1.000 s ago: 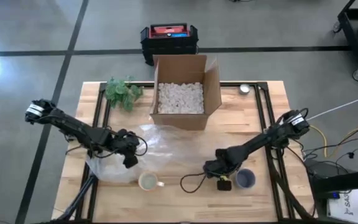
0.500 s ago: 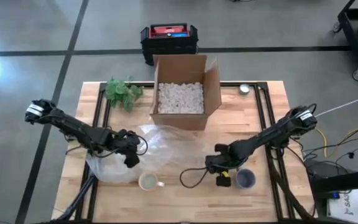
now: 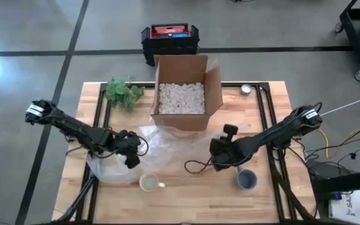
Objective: Wrap mug
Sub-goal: Wrap the blue mug with the right bubble wrap
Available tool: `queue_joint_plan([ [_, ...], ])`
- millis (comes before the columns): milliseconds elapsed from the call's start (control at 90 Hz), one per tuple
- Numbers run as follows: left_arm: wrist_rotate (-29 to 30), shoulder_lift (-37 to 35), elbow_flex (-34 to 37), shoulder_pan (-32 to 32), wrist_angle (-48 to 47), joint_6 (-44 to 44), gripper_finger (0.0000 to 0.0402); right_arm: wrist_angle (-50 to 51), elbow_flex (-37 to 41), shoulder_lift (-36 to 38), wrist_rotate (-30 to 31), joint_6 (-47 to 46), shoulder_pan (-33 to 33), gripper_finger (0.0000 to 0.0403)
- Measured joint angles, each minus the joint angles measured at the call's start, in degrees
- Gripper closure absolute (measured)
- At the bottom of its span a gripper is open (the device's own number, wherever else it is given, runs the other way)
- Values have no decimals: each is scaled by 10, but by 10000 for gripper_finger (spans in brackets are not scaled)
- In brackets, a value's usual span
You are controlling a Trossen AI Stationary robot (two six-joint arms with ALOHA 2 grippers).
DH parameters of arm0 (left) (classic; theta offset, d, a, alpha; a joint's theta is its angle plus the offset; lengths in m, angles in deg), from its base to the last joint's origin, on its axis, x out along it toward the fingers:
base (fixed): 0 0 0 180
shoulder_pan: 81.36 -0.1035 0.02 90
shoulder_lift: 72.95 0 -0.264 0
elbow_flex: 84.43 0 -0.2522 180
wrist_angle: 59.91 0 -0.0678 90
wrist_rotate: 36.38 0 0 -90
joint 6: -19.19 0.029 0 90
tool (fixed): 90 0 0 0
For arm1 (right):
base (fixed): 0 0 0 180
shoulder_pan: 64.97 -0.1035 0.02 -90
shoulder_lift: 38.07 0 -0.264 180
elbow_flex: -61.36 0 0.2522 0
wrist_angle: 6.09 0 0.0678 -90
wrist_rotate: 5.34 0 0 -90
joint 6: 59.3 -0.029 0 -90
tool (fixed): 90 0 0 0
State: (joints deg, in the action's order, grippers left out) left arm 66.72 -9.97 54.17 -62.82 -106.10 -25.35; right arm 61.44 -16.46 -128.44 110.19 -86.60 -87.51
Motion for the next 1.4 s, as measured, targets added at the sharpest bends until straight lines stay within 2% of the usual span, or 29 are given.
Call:
queue_joint_plan([
  [67,0,0,0,0,1,1,359,-50,17,0,-47,15,-2,403],
  [256,12,0,0,0,7,4,359,-179,88,-46,-35,-20,10,403],
  [422,13,0,0,0,8,5,359,-194,113,-88,-78,-60,6,403],
  [533,14,0,0,0,8,5,359,-192,107,-89,-131,-72,-6,403],
  [778,14,0,0,0,9,1,359,-180,65,-57,-332,-47,-13,403],
  [844,14,0,0,0,9,1,359,-174,57,-47,-362,-36,-12,403],
  [978,14,0,0,0,10,3,359,-117,34,-18,-351,-26,-1,403],
  [1033,14,0,0,0,10,3,359,-112,29,-4,-298,-26,4,403],
  [1100,14,0,0,0,11,3,359,-121,31,2,-194,-31,5,403],
  [1156,14,0,0,0,12,3,359,-139,43,0,-153,-34,5,403],
  [1400,6,-1,0,0,15,-6,359,-166,116,-41,-224,-85,-9,403],
])
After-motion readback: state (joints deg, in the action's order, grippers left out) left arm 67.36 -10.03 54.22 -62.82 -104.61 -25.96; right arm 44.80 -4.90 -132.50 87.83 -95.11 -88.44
